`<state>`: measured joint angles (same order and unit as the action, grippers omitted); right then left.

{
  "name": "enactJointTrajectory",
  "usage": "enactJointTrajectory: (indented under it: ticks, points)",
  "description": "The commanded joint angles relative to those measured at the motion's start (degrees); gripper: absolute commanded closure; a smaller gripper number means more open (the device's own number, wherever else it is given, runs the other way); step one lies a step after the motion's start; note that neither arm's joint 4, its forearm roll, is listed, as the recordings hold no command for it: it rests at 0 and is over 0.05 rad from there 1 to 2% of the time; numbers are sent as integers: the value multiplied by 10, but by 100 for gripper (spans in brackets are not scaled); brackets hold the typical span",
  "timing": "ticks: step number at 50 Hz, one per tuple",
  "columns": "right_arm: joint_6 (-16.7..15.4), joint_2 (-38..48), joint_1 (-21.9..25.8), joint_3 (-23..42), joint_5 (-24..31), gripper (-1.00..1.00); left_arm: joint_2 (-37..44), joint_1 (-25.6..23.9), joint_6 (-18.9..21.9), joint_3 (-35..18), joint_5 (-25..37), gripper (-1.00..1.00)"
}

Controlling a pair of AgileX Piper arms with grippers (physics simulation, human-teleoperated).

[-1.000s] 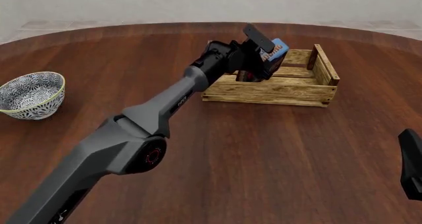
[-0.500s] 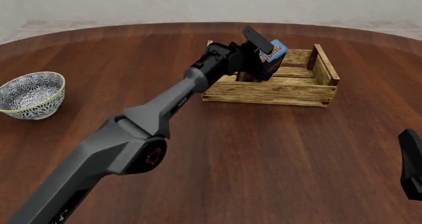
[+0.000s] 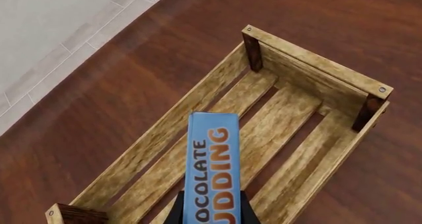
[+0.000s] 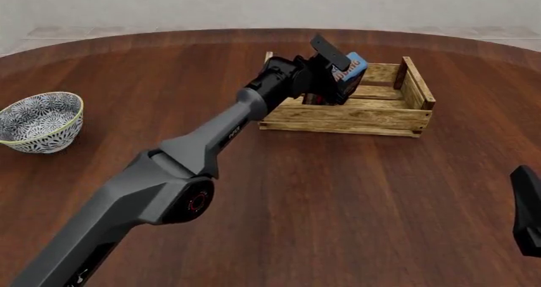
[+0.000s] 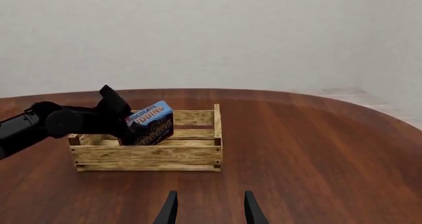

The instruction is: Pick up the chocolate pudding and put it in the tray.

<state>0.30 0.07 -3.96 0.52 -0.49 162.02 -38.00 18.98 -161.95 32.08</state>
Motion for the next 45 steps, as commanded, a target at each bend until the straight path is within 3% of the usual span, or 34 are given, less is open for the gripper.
enactJointTrajectory:
  ticks: [1,23,24,45]
  points:
    - [1,0,-1,-5,-4,-100,7,3,13,1,1,100]
    - [2,0,-1,-5,-4,-100,11,8,23,1,-2,100]
    - [3,0,-2,-5,-4,-100,11,7,24,2,-1,-100]
    - [-1,0,-1,-5,-5,-100,-10,3,23,35,-17,-100]
